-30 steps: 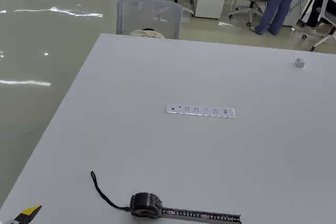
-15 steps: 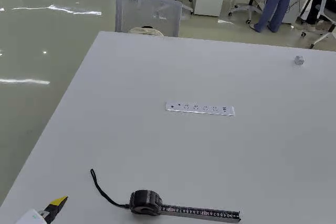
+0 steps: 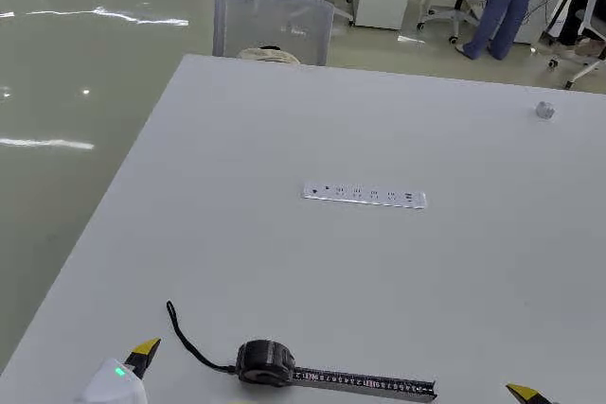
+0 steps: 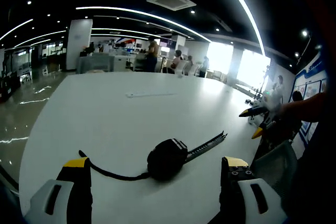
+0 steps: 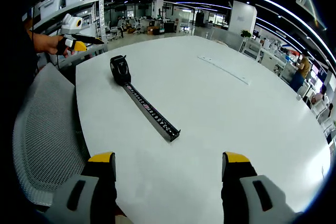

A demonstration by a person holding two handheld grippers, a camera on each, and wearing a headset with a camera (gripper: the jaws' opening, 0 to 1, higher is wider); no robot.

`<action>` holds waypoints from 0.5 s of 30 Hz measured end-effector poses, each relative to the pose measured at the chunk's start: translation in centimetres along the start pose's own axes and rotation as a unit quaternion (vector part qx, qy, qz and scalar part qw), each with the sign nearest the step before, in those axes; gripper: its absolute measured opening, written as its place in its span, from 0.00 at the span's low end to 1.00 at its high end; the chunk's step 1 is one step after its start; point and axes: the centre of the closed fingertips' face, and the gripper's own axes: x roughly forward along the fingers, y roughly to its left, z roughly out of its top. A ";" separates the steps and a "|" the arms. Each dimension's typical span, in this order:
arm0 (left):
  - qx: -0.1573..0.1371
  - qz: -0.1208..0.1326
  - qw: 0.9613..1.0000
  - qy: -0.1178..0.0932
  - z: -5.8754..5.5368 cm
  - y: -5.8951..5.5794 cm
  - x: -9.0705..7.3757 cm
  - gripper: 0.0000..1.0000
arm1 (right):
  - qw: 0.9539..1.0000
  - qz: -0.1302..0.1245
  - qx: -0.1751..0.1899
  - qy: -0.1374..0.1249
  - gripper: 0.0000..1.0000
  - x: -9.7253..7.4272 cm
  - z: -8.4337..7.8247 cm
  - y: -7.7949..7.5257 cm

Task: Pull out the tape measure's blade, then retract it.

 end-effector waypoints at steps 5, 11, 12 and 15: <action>0.037 -0.016 0.999 0.014 -0.4 -1.9 0.8 1.00 | 0.998 0.029 -0.044 0.029 0.82 0.7 0.6 -0.2; 0.020 -0.017 1.000 -0.003 0.3 -3.0 1.7 1.00 | 0.995 0.046 -0.072 0.048 0.79 1.1 1.5 -1.2; 0.017 -0.017 1.000 -0.002 0.3 -3.1 1.8 1.00 | 0.995 0.049 -0.075 0.049 0.78 1.1 1.8 -1.2; 0.042 0.017 0.999 0.012 -0.1 -2.6 2.3 1.00 | 0.993 0.059 -0.088 0.057 0.76 1.4 2.2 -1.5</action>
